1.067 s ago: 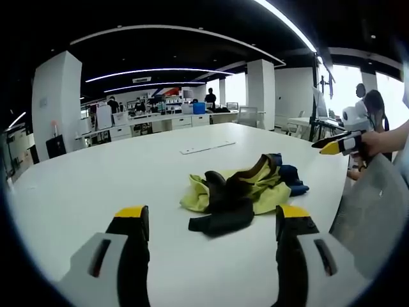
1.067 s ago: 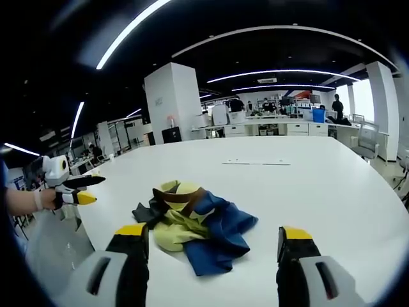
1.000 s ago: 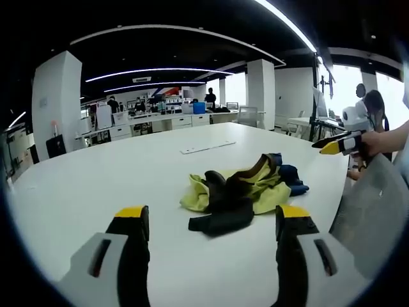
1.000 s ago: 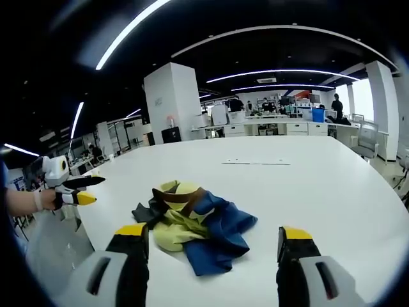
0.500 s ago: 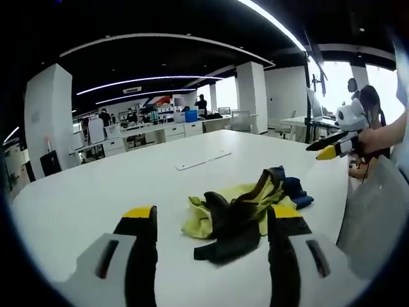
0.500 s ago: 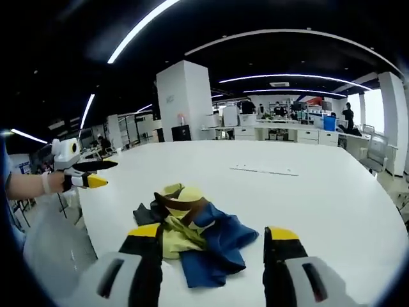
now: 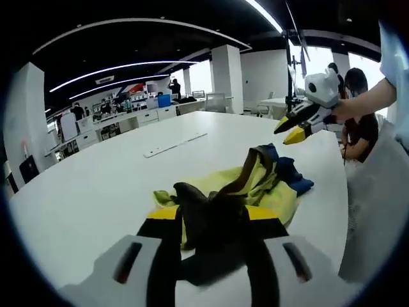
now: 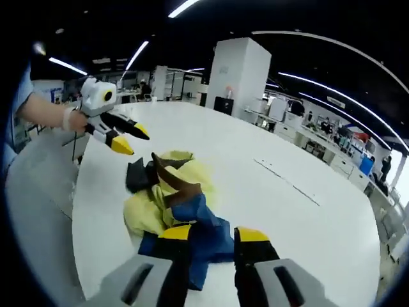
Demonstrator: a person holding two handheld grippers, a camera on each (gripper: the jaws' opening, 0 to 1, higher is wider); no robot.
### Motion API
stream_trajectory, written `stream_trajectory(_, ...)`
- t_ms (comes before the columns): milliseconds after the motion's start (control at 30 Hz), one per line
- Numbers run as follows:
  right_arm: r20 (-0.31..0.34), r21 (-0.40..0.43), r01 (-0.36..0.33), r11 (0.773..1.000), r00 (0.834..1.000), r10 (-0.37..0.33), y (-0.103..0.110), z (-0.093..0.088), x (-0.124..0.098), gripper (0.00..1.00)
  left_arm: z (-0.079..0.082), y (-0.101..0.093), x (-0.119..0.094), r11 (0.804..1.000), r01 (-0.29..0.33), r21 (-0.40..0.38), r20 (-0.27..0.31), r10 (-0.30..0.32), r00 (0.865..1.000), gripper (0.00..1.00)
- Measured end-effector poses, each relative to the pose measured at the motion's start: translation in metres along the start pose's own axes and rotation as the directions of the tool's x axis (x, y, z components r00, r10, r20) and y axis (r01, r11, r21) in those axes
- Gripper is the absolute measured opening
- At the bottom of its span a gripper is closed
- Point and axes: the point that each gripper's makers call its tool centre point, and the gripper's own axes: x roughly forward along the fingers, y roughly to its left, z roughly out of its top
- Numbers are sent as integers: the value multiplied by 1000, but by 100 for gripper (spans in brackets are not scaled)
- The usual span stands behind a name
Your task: Fold the garment on the visible template until the final outline fits inside the template.
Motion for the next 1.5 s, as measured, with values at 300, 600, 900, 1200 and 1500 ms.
stream_trajectory(300, -18, -98, -96, 991, 995, 95, 7, 1, 19, 8, -11, 3, 6, 1000, -1, -31, -16, 0, 1000, 25)
stream_trajectory(600, -14, -32, -88, 996, 996, 87, 8, -1, 14, 0, -13, 3, 11, 1000, -4, -21, -31, 3, 1000, 24)
stream_trajectory(900, 16, 47, -58, 997, 998, 58, -1, 2, -5, 0, -15, 6, 34, 1000, 22, -14, -53, -22, 998, 22)
stream_trajectory(1200, 16, 57, -21, 998, 1000, 20, -7, 0, -12, 0, -24, -1, 54, 997, 67, 35, -98, -63, 993, 11)
stream_trajectory(1500, 15, 59, -34, 998, 999, 33, -5, -5, -9, 0, -21, -2, 50, 997, 69, 16, -91, -67, 994, 0)
